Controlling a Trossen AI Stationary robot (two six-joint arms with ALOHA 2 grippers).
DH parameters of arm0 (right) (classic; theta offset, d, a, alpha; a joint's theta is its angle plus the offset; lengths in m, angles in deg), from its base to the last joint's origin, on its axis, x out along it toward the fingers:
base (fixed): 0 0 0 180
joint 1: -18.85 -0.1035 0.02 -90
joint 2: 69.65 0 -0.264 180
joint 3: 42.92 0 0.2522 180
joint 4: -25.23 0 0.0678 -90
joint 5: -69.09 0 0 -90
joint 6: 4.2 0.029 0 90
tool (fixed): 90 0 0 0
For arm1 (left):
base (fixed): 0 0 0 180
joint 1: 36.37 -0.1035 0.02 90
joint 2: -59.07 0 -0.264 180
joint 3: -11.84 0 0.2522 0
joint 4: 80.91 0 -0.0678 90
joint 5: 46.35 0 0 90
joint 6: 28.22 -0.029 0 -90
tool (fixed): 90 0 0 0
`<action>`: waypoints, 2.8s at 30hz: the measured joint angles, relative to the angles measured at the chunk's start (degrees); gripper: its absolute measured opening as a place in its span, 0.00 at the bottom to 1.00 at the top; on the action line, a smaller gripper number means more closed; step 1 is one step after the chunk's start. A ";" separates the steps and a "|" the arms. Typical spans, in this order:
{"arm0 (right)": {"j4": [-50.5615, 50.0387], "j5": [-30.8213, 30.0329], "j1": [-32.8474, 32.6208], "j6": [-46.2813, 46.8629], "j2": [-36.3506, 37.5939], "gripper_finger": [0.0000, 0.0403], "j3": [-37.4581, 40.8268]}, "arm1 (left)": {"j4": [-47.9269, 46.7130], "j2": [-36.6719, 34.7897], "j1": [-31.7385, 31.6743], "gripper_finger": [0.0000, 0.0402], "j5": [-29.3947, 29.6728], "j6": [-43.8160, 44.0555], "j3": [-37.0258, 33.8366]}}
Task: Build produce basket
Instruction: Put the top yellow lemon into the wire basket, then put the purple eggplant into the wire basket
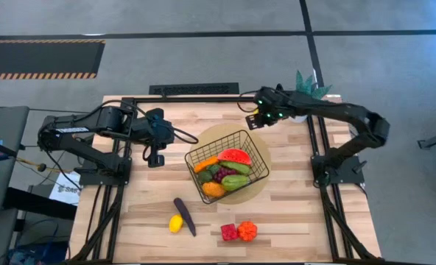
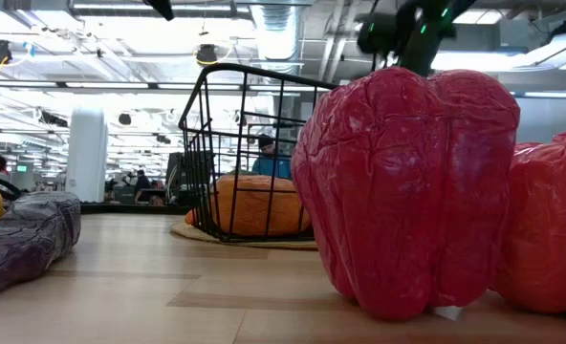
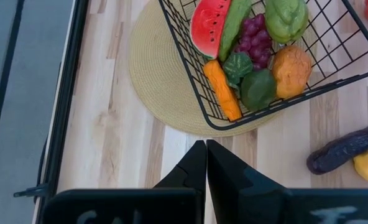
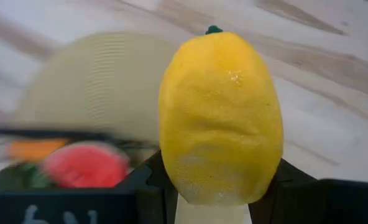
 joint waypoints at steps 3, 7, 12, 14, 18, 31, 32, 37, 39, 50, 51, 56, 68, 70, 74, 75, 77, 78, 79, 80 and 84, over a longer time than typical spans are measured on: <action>0.67 0.54 -5.41 2.74 4.05 0.35 -0.04 | 0.00 0.00 0.01 0.00 0.03 -0.21 0.00; 4.19 0.92 -13.20 7.02 7.23 0.34 -0.05 | -0.02 0.00 0.01 0.00 0.03 -0.21 0.00; 10.96 0.90 -21.07 10.64 7.22 0.34 -0.07 | -0.02 0.00 0.00 0.00 0.02 -0.20 0.00; 14.20 0.80 -23.50 11.75 6.02 0.34 -0.22 | -0.02 0.00 0.01 0.00 -0.10 -0.19 0.00; 18.67 -0.26 -26.97 13.64 2.50 0.34 -0.18 | -0.09 0.01 0.00 0.00 -0.11 -0.19 0.00; 16.18 2.84 -30.79 16.70 -11.69 0.33 -0.13 | -0.36 0.02 0.01 0.00 -0.22 -0.18 0.00; 16.15 3.33 -30.78 16.70 -12.24 0.33 -0.11 | -0.44 0.00 0.01 0.00 -0.21 -0.11 0.00; 14.90 4.47 -30.37 16.72 -13.29 0.33 -0.29 | -0.50 0.02 -0.01 0.00 -0.23 0.40 0.00; 13.97 4.60 -30.35 16.74 -13.29 0.33 -0.31 | -0.48 0.02 -0.01 0.00 -0.21 0.40 0.00; 10.51 6.34 -29.37 18.40 -12.36 0.33 -0.20 | -0.37 0.02 0.01 0.00 -0.20 0.25 0.00; 10.58 6.97 -29.18 18.03 -12.37 0.33 -0.20 | -0.37 0.02 0.01 0.00 -0.19 0.13 0.00; 10.88 7.23 -28.34 18.01 -12.37 0.51 -0.20 | -0.26 0.02 0.01 0.00 -0.19 -0.30 0.00; 9.91 7.25 -28.10 17.93 -12.39 0.69 -2.84 | -0.28 0.02 0.01 0.00 -0.19 -0.30 0.00; 8.91 7.23 -28.47 17.58 -12.37 0.68 -5.51 | -0.28 0.02 0.01 0.00 -0.19 -0.30 0.00; 4.84 7.24 -30.30 17.34 -12.38 0.66 -12.69 | -0.29 0.02 0.01 0.00 -0.19 -0.32 0.00; 3.83 7.23 -30.96 17.36 -12.36 0.65 -14.61 | -0.31 0.02 0.01 0.00 -0.19 -0.32 0.00; 1.51 7.23 -32.49 17.43 -12.35 0.64 -18.01 | -0.51 0.02 -0.01 0.00 -0.19 -0.45 0.00; 0.76 7.19 -33.35 17.67 -12.35 0.64 -19.52 | -0.58 0.02 0.00 0.00 -0.19 -0.72 0.00; 0.36 7.07 -34.23 18.22 -12.35 0.63 -20.74 | -0.59 0.02 0.00 0.00 -0.19 -0.78 0.00; 0.25 6.90 -35.20 19.00 -12.29 0.63 -21.55 | -0.61 0.02 0.01 0.00 -0.19 -0.78 0.00; -0.27 6.73 -39.32 24.63 -12.35 0.60 -22.14 | -2.23 0.02 0.01 0.00 -0.58 -0.78 0.00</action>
